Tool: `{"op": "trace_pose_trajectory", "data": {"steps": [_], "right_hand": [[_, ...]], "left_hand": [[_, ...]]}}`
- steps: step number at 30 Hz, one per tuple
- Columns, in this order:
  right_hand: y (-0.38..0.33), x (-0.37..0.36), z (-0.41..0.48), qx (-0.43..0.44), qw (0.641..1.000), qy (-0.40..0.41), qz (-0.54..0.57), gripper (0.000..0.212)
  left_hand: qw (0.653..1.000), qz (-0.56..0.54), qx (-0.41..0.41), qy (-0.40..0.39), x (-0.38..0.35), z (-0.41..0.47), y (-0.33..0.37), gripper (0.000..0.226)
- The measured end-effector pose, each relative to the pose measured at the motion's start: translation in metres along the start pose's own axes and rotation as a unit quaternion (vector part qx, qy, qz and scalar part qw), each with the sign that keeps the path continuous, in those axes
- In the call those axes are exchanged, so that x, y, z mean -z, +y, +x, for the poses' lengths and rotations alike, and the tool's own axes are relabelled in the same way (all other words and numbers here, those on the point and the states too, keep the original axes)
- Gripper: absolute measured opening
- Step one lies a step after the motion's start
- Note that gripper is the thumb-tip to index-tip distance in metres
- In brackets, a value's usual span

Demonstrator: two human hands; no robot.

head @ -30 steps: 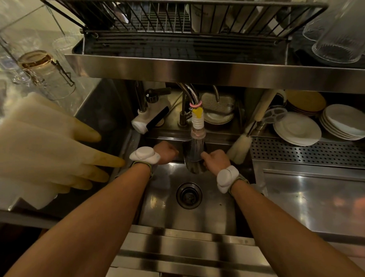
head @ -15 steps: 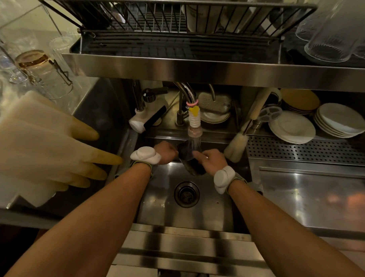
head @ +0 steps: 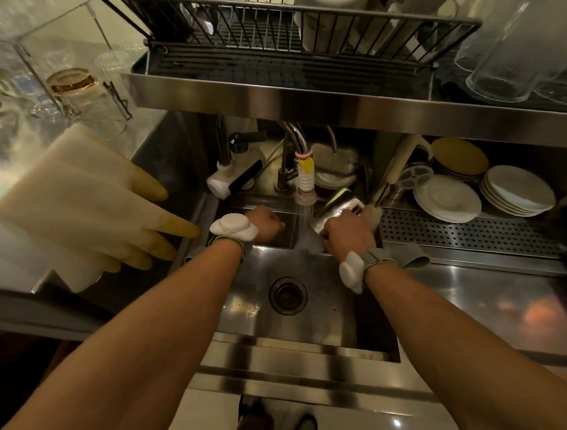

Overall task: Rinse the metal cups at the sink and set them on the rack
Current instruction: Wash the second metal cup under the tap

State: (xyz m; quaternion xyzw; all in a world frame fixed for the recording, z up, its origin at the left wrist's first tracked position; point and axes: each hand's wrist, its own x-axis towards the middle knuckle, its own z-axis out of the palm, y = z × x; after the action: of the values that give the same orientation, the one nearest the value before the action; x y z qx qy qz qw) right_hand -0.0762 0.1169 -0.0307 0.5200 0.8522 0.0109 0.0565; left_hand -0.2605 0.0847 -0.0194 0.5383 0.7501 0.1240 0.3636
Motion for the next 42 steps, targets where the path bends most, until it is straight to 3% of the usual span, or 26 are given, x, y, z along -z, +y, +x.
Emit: {"op": "trace_pose_trajectory", "data": {"steps": [4, 10, 13, 15, 17, 21, 24, 25, 31, 35, 42], "right_hand": [[-0.004, 0.002, -0.004, 0.033, 0.996, 0.035, -0.074, 0.021], [0.001, -0.002, -0.005, 0.028, 0.994, 0.047, -0.099, 0.024], [0.002, -0.004, -0.003, 0.0, 1.0, 0.015, -0.016, 0.024], [-0.001, -0.006, -0.002, -0.049, 0.989, -0.013, 0.142, 0.028], [-0.005, -0.011, 0.002, -0.113, 0.946, -0.025, 0.304, 0.034], [-0.02, -0.028, 0.017, -0.219, 0.848, -0.055, 0.48, 0.044], [-0.029, -0.039, 0.019, -0.264, 0.756, 0.012, 0.599, 0.04], [-0.03, -0.042, 0.019, -0.267, 0.74, 0.036, 0.617, 0.04], [-0.021, -0.053, 0.025, -0.226, 0.767, 0.03, 0.6, 0.035], [-0.016, -0.054, 0.022, -0.166, 0.826, -0.036, 0.538, 0.033], [-0.007, -0.056, 0.017, -0.153, 0.849, -0.041, 0.505, 0.032]], "left_hand": [[1.0, 0.013, 0.003, -0.004, -0.001, -0.003, -0.001, 0.029], [1.0, 0.017, 0.004, -0.014, -0.006, -0.008, -0.001, 0.034], [1.0, 0.011, 0.012, -0.02, -0.009, -0.006, -0.004, 0.023], [1.0, -0.001, 0.016, -0.021, -0.011, -0.004, -0.007, 0.023], [1.0, -0.005, 0.022, -0.016, -0.011, 0.0, -0.011, 0.029], [0.998, 0.005, 0.05, -0.039, -0.011, 0.009, -0.025, 0.045], [0.998, 0.002, 0.038, -0.052, -0.014, 0.014, -0.028, 0.063], [0.999, -0.007, 0.022, -0.048, -0.014, 0.015, -0.027, 0.066], [0.991, -0.121, -0.047, -0.043, -0.015, 0.024, -0.02, 0.077], [0.992, -0.111, -0.061, -0.017, -0.016, 0.026, -0.015, 0.076], [0.992, -0.098, -0.069, -0.027, -0.019, 0.028, -0.016, 0.068]]}}
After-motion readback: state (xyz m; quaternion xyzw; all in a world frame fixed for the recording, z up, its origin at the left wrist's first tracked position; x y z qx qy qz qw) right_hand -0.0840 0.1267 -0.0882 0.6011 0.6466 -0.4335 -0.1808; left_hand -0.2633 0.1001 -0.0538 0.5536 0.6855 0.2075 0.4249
